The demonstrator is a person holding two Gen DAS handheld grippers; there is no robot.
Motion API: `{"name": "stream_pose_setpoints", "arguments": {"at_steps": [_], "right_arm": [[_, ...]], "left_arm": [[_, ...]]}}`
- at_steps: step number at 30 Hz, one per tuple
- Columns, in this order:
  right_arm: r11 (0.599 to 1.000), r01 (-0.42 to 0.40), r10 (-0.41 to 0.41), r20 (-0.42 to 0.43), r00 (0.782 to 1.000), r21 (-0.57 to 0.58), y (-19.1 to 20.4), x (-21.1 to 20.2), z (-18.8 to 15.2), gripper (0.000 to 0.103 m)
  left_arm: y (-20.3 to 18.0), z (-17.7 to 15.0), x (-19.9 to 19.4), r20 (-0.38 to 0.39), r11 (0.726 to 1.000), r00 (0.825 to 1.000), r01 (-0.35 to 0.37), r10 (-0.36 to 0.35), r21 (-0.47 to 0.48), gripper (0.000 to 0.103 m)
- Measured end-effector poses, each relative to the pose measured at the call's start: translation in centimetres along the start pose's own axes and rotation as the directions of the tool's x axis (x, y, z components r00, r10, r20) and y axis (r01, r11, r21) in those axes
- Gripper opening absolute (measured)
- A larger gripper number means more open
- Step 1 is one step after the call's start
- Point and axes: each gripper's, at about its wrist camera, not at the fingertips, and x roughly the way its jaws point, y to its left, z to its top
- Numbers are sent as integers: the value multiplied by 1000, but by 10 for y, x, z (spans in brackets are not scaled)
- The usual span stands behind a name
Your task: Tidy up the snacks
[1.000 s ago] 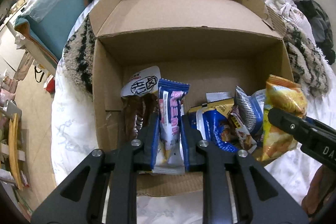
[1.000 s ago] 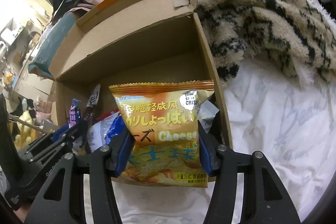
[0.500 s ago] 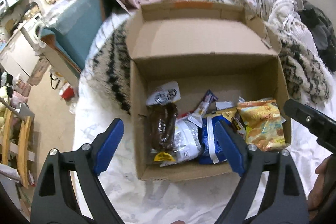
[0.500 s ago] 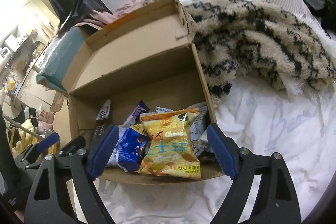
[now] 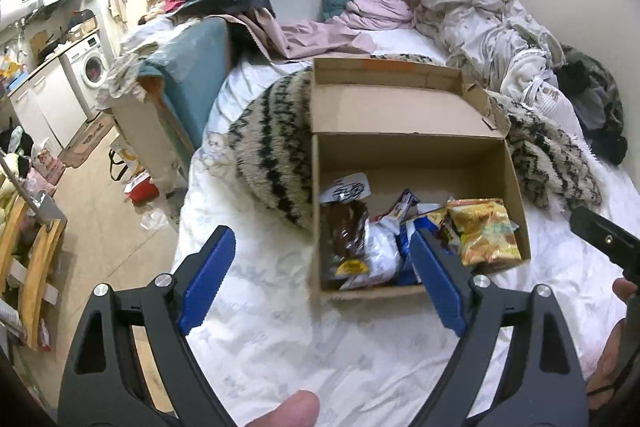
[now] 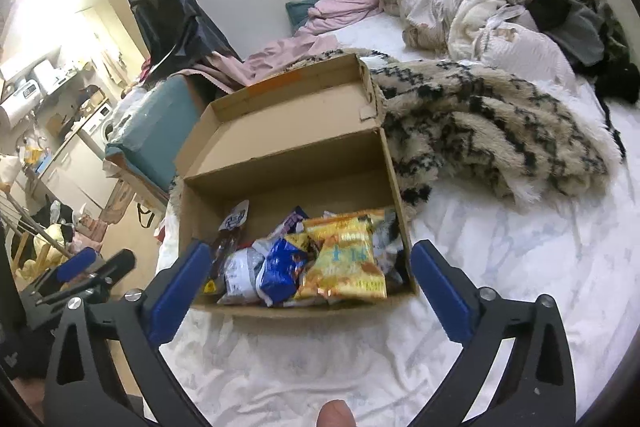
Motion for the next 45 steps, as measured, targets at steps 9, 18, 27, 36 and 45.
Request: {"name": "stream_pose_setpoints", "arguments": {"at_steps": [9,18,27,36,45], "right_arm": [[997,65,-63,44,997,-50,24,-44,-31,103],[983,134,-115,147,982,-125,34,-65,-60,103],[974,178,-152,179,972,-140,33,-48,-71,103],[975,176,-157,142,977,-134,37,-32,-74,103],[977,171,-153,140,978,-129,39,-32,-74,103]], "left_arm": [[33,-34,-49,61,996,998,28,-23,-88,103],[30,-57,-73,147,996,988,61,-52,-58,103],[25,-65,-48,106,997,994,39,-32,-70,103],[29,-66,-47,110,996,993,41,-32,-80,103],[25,-68,-38,67,996,997,51,-46,-78,103]]}}
